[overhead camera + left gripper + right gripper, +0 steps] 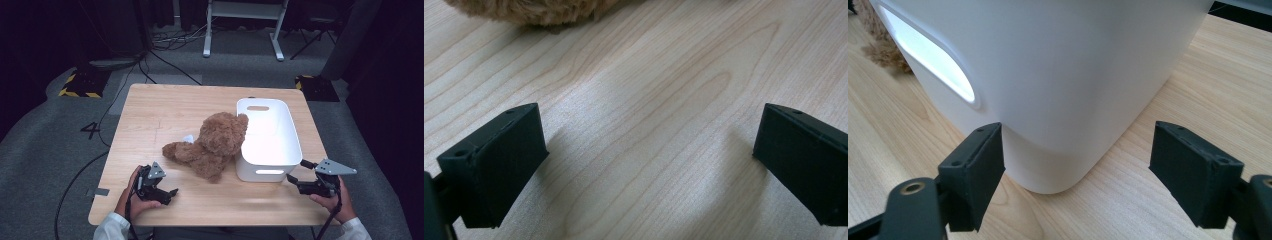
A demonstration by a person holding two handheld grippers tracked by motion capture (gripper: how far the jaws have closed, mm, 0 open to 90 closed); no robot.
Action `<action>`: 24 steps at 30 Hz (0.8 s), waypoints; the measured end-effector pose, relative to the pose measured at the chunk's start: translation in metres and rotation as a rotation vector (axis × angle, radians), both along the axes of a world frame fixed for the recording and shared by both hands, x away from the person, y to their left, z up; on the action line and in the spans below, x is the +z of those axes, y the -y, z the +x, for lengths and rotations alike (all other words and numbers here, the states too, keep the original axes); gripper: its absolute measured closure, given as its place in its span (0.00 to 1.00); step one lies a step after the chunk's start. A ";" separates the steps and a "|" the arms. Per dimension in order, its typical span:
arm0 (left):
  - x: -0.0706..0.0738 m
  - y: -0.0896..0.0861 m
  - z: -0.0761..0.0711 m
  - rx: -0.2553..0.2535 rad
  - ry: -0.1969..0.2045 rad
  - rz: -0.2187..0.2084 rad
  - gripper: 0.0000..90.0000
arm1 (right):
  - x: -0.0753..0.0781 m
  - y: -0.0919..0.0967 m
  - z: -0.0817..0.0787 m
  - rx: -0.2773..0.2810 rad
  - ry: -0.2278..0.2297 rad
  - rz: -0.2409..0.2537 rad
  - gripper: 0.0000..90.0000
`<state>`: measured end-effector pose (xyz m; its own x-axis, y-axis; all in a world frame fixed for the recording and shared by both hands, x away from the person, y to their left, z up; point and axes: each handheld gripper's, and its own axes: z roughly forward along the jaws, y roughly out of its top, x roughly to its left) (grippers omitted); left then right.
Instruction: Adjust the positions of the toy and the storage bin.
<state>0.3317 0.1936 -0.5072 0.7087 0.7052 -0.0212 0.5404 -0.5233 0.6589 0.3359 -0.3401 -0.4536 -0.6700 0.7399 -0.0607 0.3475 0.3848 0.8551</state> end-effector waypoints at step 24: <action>0.028 0.008 0.000 -0.009 0.050 -0.153 0.18 | -0.008 -0.002 0.005 0.011 -0.029 -0.011 0.23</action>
